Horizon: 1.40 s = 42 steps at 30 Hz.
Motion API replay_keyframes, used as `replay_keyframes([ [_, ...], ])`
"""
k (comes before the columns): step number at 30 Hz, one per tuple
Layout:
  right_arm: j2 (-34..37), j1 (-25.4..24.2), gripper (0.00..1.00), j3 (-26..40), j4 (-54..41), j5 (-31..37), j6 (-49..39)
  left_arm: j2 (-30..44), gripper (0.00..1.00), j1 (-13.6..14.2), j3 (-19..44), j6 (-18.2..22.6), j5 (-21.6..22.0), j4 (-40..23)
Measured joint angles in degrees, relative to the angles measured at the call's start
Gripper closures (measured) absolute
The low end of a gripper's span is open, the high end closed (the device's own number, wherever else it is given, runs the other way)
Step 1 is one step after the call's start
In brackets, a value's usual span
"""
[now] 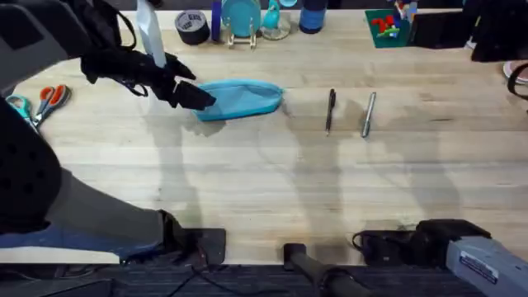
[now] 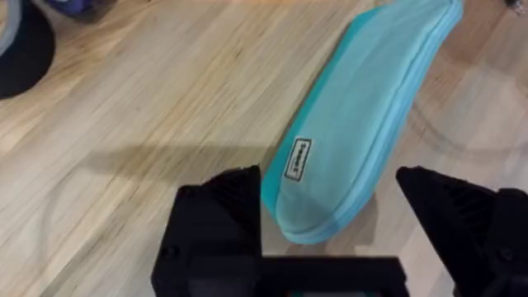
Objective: Unzip the bag, pick up the pens from the table one at a time and place them inside, then zip the bag closed.
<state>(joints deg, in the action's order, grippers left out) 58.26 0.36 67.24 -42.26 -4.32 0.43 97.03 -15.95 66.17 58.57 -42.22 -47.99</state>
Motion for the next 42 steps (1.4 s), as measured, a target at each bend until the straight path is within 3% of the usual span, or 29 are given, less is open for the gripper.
replay_keyframes([
  [8, -0.02, 0.00, 0.005, 0.00, 0.00, 0.00, 0.00, 0.00, 0.033, 1.18, 0.00, -0.02, 0.46, -0.20],
  [10, -0.01, 0.00, 0.004, 0.00, 0.00, 0.01, 0.00, 0.00, 0.180, 1.18, 0.00, 0.04, 1.49, -0.26],
  [11, 0.00, 0.00, 0.005, 0.00, 0.00, 0.00, 0.00, 0.00, 0.352, 1.18, 0.00, 0.00, 1.78, -0.27],
  [18, 0.00, 0.00, 0.005, 0.00, 0.00, 0.00, 0.00, 0.00, 0.914, 1.46, 0.00, 0.06, 1.82, -0.68],
  [19, 0.00, 0.00, 0.005, 0.00, 0.00, 0.00, 0.00, 0.00, 0.944, 1.57, 0.00, 0.16, 1.91, -0.68],
  [33, 0.00, 0.00, 0.005, 0.00, -0.92, -2.82, 2.31, 0.00, 0.959, 1.66, 0.00, 0.20, 2.16, -0.66],
  [42, 3.55, 0.20, 0.005, 0.11, -4.88, -21.94, -14.70, 0.00, 0.959, 1.66, 0.00, 0.20, 2.16, -0.66],
])
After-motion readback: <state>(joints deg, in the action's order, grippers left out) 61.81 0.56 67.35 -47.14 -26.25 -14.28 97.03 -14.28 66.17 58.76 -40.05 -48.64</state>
